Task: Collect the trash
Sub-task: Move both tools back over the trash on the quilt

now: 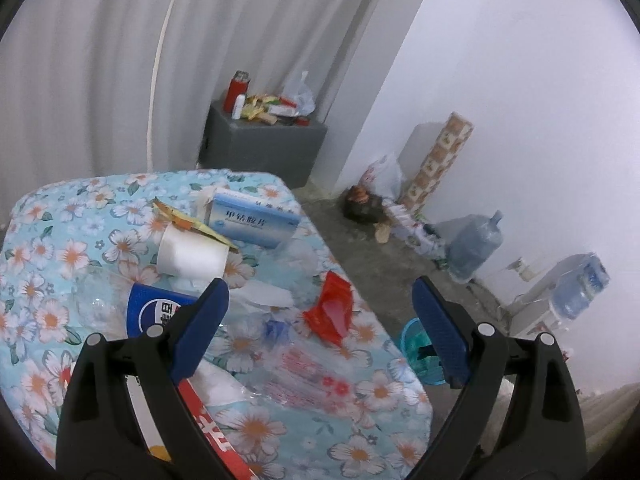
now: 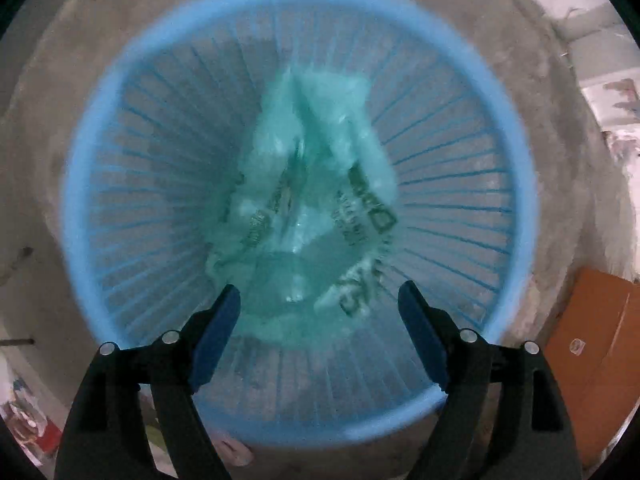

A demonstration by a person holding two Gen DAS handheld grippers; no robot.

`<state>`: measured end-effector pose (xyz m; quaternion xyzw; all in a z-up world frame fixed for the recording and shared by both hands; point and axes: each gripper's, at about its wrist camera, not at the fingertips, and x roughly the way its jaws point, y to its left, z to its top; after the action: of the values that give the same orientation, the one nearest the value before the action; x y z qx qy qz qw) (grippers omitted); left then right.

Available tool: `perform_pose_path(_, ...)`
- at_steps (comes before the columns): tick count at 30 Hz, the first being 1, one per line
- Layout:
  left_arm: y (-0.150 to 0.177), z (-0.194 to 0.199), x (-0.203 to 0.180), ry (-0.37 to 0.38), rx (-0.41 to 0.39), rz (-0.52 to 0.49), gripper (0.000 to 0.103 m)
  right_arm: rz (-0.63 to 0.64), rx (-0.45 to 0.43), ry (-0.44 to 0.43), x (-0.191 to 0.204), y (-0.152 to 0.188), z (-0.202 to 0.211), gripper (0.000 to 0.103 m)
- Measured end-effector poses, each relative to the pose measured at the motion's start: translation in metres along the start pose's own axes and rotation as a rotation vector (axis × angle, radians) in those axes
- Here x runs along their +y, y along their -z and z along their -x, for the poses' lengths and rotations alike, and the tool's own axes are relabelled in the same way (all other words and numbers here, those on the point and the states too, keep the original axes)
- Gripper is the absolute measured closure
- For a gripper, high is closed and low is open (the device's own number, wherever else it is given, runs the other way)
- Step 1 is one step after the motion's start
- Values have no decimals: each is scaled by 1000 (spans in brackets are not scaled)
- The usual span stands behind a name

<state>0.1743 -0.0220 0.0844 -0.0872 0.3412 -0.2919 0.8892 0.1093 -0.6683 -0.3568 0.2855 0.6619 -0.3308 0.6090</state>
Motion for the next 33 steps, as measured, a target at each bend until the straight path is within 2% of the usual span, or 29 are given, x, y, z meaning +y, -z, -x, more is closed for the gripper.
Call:
perform_pose_path(5, 13, 34, 1, 31, -64, 4, 14, -3, -248, -18, -9, 50, 101, 24)
perform_pose_path(7, 19, 47, 3, 29, -84, 8, 14, 40, -372, -51, 2, 80, 153, 21)
perform_pose_path(9, 26, 60, 7, 24, -106, 14, 14, 92, -493, -70, 17, 103, 201, 10)
perform_pose_path(13, 43, 84, 19, 7, -134, 52, 14, 249, -753, -83, 73, 168, 302, 6)
perform_pose_path(15, 50, 93, 26, -5, -144, 72, 14, 309, -823, -127, 91, 199, 333, 6)
perform_pose_path(18, 62, 104, 38, -36, -155, 104, 14, 366, -868, -211, 116, 237, 369, 6)
perform_pose_path(20, 70, 107, 42, -95, -154, 104, 14, 406, -882, -278, 135, 258, 387, 6)
perform_pose_path(22, 77, 107, 47, -158, -140, 104, 14, 428, -880, -300, 153, 281, 395, 6)
perform_pose_path(25, 88, 100, 56, -243, -93, 114, 14, 474, -892, -310, 179, 313, 393, 6)
perform_pose_path(30, 106, 86, 74, -340, -32, 166, 14, 613, -886, -361, 206, 358, 359, 6)
perform_pose_path(32, 109, 80, 76, -371, -29, 160, 14, 667, -851, -424, 211, 370, 352, 6)
perform_pose_path(33, 109, 76, 75, -384, -29, 149, 14, 696, -824, -502, 212, 376, 350, 6)
